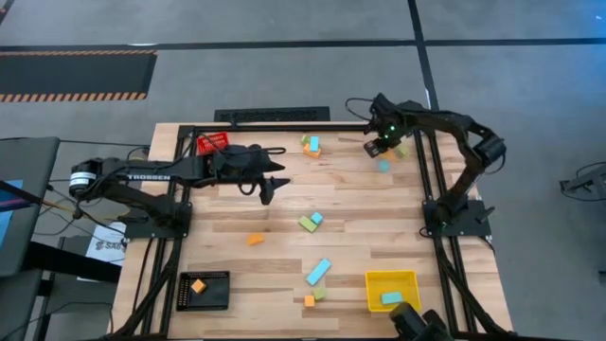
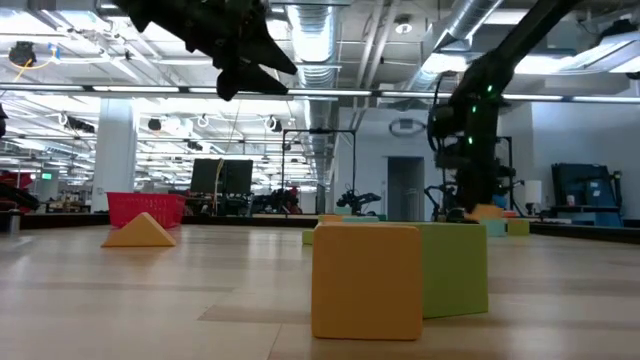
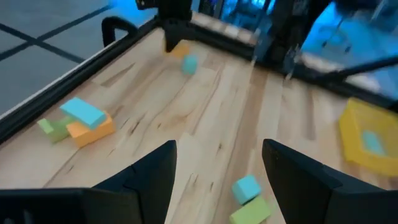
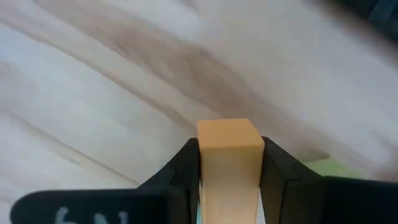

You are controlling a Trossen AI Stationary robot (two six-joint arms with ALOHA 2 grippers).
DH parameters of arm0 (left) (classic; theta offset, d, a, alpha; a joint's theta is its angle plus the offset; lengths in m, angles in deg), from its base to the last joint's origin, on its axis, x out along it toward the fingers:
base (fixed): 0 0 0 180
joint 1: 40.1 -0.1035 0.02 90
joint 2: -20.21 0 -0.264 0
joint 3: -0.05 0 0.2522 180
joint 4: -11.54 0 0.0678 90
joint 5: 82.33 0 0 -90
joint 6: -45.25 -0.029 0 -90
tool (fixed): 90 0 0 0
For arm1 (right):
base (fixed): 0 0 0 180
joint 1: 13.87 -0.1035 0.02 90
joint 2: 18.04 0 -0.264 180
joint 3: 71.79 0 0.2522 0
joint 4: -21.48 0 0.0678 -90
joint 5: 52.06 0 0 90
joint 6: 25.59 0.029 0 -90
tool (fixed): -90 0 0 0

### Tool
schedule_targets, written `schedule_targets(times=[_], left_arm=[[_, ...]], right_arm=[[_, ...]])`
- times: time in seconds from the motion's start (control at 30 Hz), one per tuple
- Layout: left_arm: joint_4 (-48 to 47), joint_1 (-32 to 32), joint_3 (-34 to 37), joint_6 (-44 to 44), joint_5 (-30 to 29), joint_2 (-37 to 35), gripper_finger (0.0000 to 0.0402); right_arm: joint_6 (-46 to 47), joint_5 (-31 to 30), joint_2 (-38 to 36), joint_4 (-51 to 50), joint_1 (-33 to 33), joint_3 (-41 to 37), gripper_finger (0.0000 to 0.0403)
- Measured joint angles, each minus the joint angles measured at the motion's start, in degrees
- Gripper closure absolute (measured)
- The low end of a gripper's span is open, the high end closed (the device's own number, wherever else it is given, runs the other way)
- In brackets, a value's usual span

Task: Sort & place blocks by color
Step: Put the yellow block into the black bin

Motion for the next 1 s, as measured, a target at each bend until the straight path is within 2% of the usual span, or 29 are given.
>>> schedule_targets(times=[0.1,0.2,0.37,0.43,0.53,0.67,0.8,1.0], left_arm=[[10.3,-0.1,4.9,2.6,-0.1,-2.8,0.0177],[19.4,-1.4,11.0,6.5,-1.6,-8.6,0.0178],[40.0,-4.6,21.7,18.3,-2.0,-15.1,0.0178],[43.3,-4.7,23.7,18.8,-1.6,-14.5,0.0178],[43.2,-3.8,24.3,18.0,-1.3,-12.0,0.0178],[48.9,-1.9,24.1,17.4,1.5,-9.1,0.0178],[54.8,0.5,24.0,16.3,1.5,-5.2,0.0178],[59.4,2.2,24.0,17.9,1.9,-0.3,0.0178]], right_arm=[[0.3,3.1,-5.7,3.2,-0.9,0.0,0.029],[4.4,9.3,-11.6,6.5,-2.8,0.0,0.029],[11.2,21.4,-17.9,18.6,-11.0,0.0,0.029],[13.6,25.7,-18.5,25.1,-14.8,0.0,0.029],[18.7,31.2,-18.1,33.5,-19.5,0.0,0.029],[26.5,33.3,-15.2,46.3,-25.1,0.0,0.029],[33.4,34.1,-12.1,60.6,-29.4,0.2,0.029],[41.3,33.5,-5.7,73.3,-34.0,0.0,0.029]])
